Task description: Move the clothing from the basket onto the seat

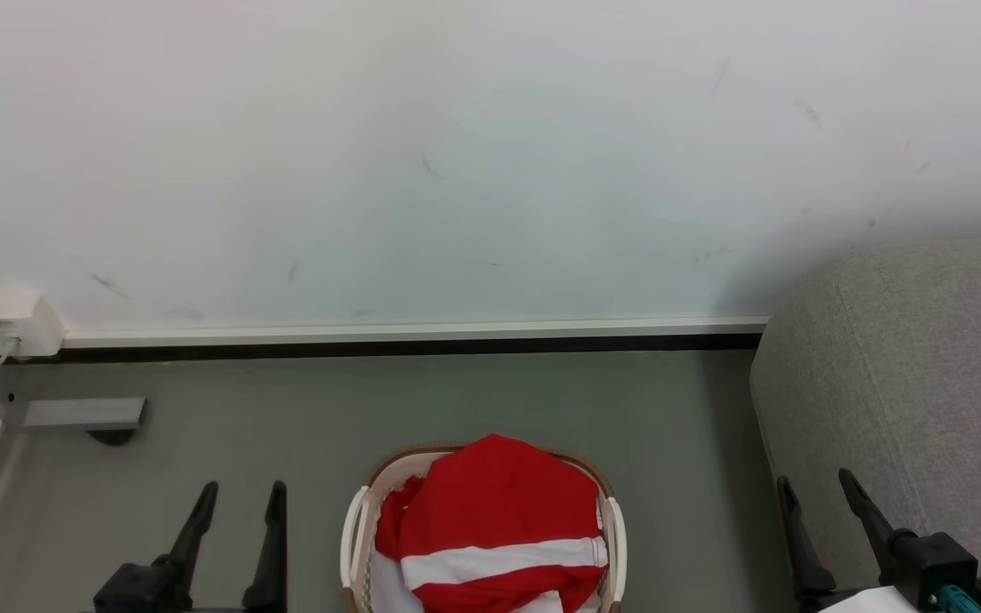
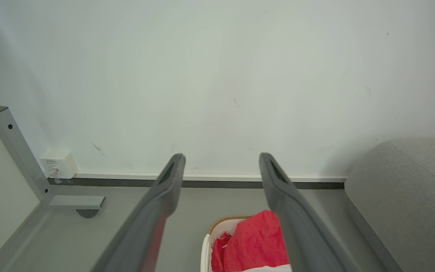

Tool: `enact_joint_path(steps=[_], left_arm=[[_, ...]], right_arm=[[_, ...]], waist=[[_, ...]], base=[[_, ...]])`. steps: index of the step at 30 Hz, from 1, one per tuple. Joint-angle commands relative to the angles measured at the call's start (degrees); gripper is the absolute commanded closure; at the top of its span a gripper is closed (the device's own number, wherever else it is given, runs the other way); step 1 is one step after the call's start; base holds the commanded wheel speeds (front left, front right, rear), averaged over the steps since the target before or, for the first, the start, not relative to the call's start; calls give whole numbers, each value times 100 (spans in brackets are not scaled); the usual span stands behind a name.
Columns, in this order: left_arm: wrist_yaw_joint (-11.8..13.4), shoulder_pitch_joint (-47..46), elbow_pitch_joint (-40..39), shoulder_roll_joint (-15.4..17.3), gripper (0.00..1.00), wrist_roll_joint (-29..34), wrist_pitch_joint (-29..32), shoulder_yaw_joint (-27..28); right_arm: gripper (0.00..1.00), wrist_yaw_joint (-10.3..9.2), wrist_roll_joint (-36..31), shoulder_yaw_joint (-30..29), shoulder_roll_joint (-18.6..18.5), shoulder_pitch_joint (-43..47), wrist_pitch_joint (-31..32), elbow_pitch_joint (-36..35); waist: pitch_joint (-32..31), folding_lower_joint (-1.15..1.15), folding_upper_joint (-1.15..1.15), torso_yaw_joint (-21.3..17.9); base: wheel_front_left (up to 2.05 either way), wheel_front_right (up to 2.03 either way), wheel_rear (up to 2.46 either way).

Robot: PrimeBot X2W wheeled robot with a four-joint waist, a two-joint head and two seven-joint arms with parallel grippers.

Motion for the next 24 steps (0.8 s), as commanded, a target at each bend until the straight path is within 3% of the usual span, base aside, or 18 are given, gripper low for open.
enact_joint_path(steps=[1, 15, 24], left_arm=[[-29, 77, 12, -4, 0, 147, -84, 29], [-266, 89, 319, -184, 0, 374, -198, 301], [-339, 69, 393, -236, 0, 227, -192, 426]], right_arm=[[0, -11, -125, 13, -51, -77, -59, -31], [0, -12, -529, 152, -55, -90, -203, -46], [0, -12, -411, 145, -55, -76, -190, -28]], waist=[[3, 0, 0, -6], [-16, 0, 0, 16], [-7, 0, 0, 5]], base=[[0, 0, 0], [0, 0, 0], [0, 0, 0]])
